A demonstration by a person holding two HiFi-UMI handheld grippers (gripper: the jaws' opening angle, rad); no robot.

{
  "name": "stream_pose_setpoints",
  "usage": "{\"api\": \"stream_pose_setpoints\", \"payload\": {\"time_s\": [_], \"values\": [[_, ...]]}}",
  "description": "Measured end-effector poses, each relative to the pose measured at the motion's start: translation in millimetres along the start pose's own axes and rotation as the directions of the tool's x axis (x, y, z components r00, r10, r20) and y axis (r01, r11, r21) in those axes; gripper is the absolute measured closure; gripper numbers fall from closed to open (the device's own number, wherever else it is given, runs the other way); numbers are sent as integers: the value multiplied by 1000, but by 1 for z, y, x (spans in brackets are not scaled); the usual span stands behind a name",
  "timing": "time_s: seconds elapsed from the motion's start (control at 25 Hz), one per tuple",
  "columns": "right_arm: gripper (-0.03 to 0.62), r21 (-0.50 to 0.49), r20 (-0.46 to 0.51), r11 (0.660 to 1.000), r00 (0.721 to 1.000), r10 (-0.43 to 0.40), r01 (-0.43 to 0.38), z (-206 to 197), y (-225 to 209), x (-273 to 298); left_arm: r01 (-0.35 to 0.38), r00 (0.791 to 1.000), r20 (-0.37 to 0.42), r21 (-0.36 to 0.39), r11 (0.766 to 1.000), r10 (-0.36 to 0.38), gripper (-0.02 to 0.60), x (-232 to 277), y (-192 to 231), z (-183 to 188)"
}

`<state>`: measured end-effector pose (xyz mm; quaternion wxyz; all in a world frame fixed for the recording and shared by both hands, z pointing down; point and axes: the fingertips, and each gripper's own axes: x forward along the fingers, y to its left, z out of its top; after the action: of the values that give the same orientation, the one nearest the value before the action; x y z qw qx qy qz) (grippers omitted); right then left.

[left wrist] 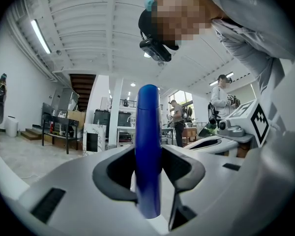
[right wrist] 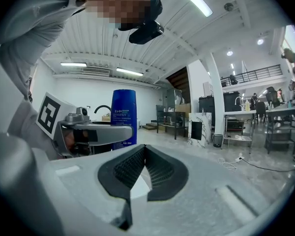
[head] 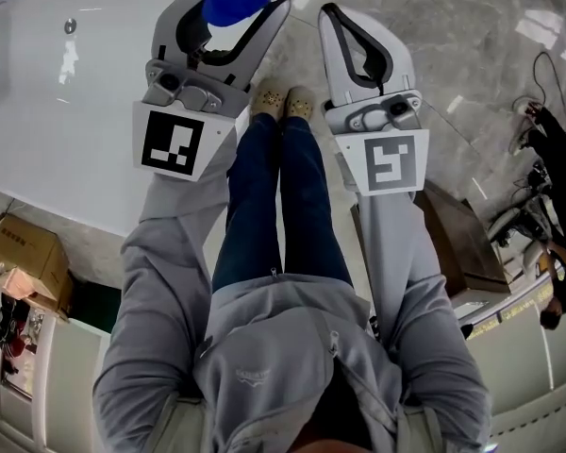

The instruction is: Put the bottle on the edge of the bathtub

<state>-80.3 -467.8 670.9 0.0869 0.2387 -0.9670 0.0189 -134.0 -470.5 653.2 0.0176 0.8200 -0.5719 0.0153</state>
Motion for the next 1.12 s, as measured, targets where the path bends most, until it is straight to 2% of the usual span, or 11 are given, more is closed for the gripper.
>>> {"api": "stream_pose_setpoints", "payload": {"time_s": [0.24, 0.6, 0.76, 0.92, 1.12], "values": [[591, 20, -13, 1000, 1000, -14, 14, -13, -7, 9, 13, 1000, -12, 14, 1000, -12, 425, 12, 4, -17], [591, 15, -44, 1000, 999, -21, 21, -22, -10, 12, 10, 999, -36, -15, 1000, -10, 425, 21, 9, -39], [591, 21, -52, 1000, 998, -18, 19, -23, -13, 9, 38, 997, -72, 13, 999, -37, 425, 27, 1, -50], [591, 27, -52, 999, 998, -26, 28, -24, -16, 7, 48, 994, -100, 11, 999, -47, 425, 27, -5, -63], [591, 29, -52, 999, 998, -22, 24, -23, -14, 6, 65, 995, -73, 21, 998, -63, 423, 22, -8, -63]]}}
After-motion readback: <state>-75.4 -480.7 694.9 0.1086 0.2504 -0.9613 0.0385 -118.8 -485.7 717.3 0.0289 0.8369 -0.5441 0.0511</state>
